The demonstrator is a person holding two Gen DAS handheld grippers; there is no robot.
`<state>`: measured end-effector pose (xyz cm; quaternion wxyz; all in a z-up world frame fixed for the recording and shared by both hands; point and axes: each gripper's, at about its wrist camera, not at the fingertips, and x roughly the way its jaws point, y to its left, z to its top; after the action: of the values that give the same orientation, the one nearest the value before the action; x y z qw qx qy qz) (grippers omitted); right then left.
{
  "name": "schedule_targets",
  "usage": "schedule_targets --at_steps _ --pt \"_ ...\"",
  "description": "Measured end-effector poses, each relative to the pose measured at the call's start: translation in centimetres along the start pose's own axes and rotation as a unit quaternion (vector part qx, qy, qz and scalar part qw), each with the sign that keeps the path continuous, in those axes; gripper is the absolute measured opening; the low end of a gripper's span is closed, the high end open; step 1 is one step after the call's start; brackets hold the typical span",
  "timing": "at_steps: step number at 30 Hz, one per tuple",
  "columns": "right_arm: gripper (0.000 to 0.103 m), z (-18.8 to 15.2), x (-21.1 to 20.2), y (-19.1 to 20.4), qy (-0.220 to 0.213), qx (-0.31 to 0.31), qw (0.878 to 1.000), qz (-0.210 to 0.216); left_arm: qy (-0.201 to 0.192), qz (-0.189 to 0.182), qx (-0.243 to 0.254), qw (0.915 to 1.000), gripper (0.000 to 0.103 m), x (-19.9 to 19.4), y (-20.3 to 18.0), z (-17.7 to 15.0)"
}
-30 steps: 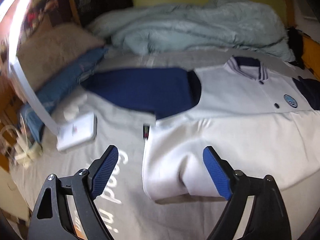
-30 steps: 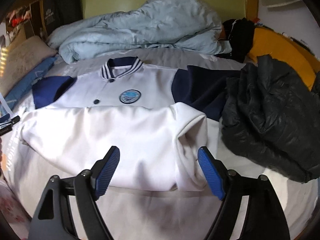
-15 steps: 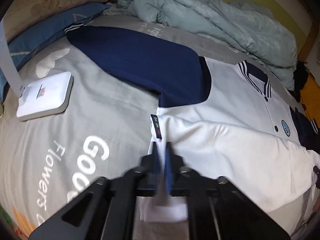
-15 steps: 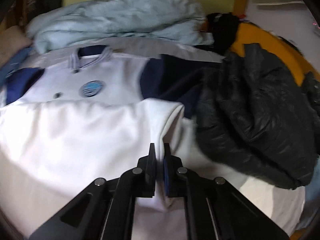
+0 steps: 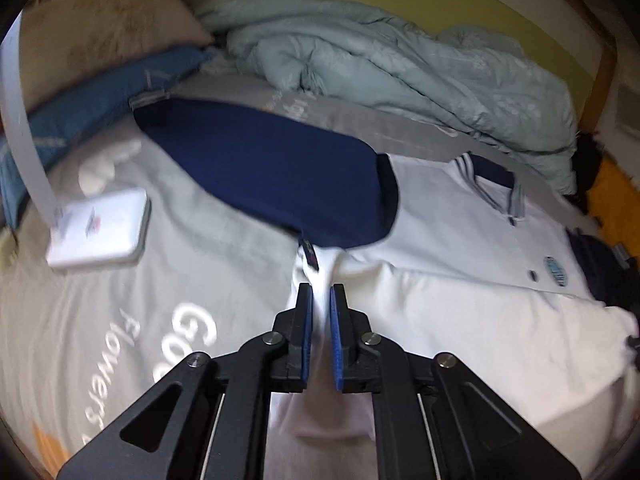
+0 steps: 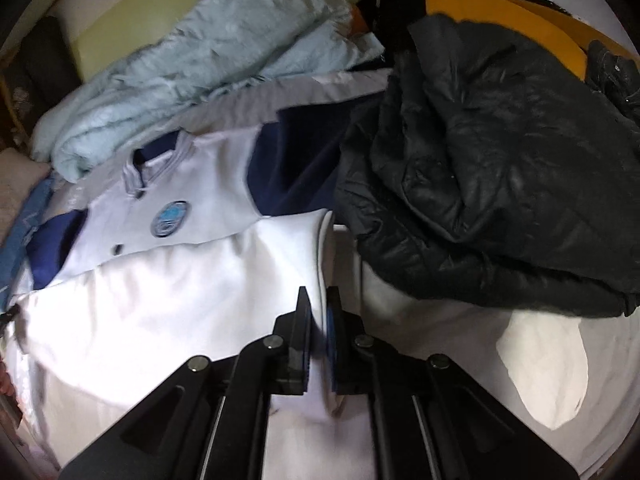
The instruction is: Fold large clothes
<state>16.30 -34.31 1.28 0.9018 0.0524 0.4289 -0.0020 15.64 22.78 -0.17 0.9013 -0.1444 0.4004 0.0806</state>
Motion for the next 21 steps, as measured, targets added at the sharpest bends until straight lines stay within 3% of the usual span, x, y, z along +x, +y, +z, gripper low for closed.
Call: schedule_targets --at_steps 3,7,10,14,16,17,19,21 --pt "0.008 -0.8 -1.9 0.5 -0.017 -0.016 1.000 0.011 -0.001 -0.010 -0.008 0.9999 0.010 -1.7 1.0 -0.5" --pt "0.026 -1.7 -3.6 0.9 -0.032 -0.039 0.999 0.012 0.003 0.002 0.000 1.0000 0.024 -3.1 1.7 -1.5" --pt "0.028 -2.3 -3.8 0.8 -0.025 -0.056 0.998 0.007 0.031 -0.001 0.013 0.9994 0.035 -2.9 2.1 -3.0" --pt "0.046 -2.8 -3.5 0.1 -0.012 -0.055 0.998 -0.006 0.064 -0.031 0.044 0.9965 0.038 -1.3 1.8 -4.6" --pt "0.051 -2.8 -3.4 -0.4 -0.008 -0.045 0.999 -0.002 0.065 0.004 0.076 0.9950 0.027 -0.2 1.1 -5.1" --pt "0.051 -2.8 -3.5 -0.6 -0.008 -0.043 0.999 -0.001 0.062 0.018 0.078 0.9948 0.004 0.1 1.2 -5.2" --pt "0.051 -2.7 -3.4 -0.8 -0.007 -0.038 0.999 -0.006 0.059 0.020 0.065 0.9959 0.003 0.0 1.6 -5.0" --pt "0.051 -2.8 -3.4 -0.9 -0.005 -0.037 0.999 -0.007 0.022 0.035 0.052 0.9978 0.003 -1.7 2.1 -4.5"
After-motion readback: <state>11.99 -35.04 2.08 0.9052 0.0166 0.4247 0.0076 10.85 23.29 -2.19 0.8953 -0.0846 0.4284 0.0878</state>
